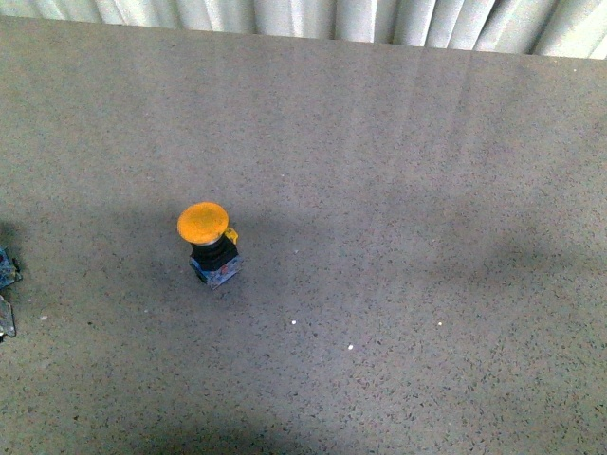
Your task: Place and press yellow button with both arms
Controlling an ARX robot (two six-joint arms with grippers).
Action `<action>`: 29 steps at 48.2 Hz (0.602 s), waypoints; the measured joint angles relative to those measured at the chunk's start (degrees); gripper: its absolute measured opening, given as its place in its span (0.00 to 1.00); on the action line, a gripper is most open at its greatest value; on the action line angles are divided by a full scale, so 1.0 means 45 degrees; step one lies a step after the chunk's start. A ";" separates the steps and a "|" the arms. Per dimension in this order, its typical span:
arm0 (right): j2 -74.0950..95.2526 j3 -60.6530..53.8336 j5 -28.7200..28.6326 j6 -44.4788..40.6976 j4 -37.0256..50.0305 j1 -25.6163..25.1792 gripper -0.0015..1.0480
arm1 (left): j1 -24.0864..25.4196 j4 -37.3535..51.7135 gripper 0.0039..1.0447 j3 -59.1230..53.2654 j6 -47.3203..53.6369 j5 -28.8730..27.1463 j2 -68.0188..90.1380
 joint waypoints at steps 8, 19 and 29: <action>-0.1579 -0.0010 0.0000 0.0000 -0.1443 -0.0005 0.01 | 0.0000 0.0000 0.01 0.0000 0.0000 0.0000 0.0000; -0.3453 -0.0010 0.0000 0.0000 -0.3220 -0.0005 0.01 | 0.0000 0.0000 0.01 0.0000 0.0000 0.0000 0.0000; -0.4405 -0.0010 0.0000 0.0000 -0.4143 -0.0005 0.01 | 0.0000 0.0000 0.01 0.0000 0.0000 0.0000 0.0000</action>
